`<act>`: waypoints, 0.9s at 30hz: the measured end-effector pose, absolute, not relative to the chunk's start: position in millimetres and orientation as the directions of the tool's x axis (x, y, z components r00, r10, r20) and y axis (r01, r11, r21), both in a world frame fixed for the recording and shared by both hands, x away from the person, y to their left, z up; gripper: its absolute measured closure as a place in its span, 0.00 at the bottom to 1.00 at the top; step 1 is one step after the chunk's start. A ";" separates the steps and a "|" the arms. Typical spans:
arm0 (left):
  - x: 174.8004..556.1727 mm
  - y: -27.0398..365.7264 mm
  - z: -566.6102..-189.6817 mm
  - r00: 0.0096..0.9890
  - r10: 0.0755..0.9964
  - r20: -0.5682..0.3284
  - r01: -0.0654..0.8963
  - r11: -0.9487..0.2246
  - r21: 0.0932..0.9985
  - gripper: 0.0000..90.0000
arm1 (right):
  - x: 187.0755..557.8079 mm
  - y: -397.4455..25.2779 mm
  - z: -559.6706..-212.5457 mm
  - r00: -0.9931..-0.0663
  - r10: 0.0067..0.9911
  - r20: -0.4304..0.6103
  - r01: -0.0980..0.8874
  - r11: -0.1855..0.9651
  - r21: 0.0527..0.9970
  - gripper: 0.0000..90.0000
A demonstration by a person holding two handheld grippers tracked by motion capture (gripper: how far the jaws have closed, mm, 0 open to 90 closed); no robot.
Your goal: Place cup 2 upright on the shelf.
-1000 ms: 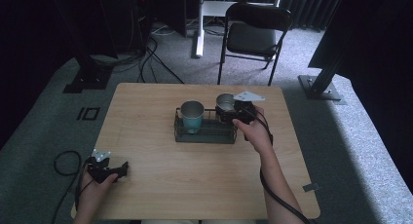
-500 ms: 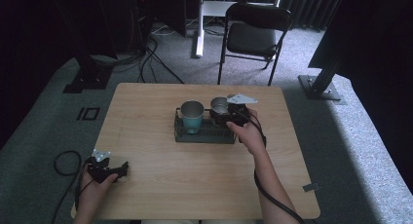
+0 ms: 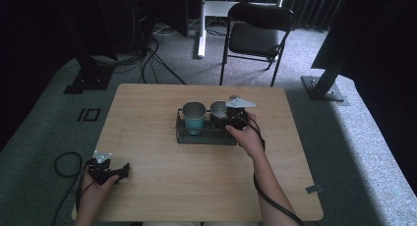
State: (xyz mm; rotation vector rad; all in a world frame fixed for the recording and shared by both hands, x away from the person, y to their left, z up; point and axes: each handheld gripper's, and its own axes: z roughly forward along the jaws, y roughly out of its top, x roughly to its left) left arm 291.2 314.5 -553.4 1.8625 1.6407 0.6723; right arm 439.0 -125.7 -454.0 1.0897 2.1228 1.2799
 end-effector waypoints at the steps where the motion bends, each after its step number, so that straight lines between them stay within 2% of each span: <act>1: 291.2 314.5 -553.4 0.125 0.992 0.004 0.710 -0.092 0.698 0.07 | 439.4 -125.3 -454.5 -0.598 0.801 0.032 0.403 0.265 0.876 0.20; 27: 291.2 314.5 -553.4 0.125 0.992 0.004 0.710 -0.092 0.698 0.07 | 444.2 -115.0 -472.1 -0.601 0.799 0.008 0.430 0.315 0.846 0.20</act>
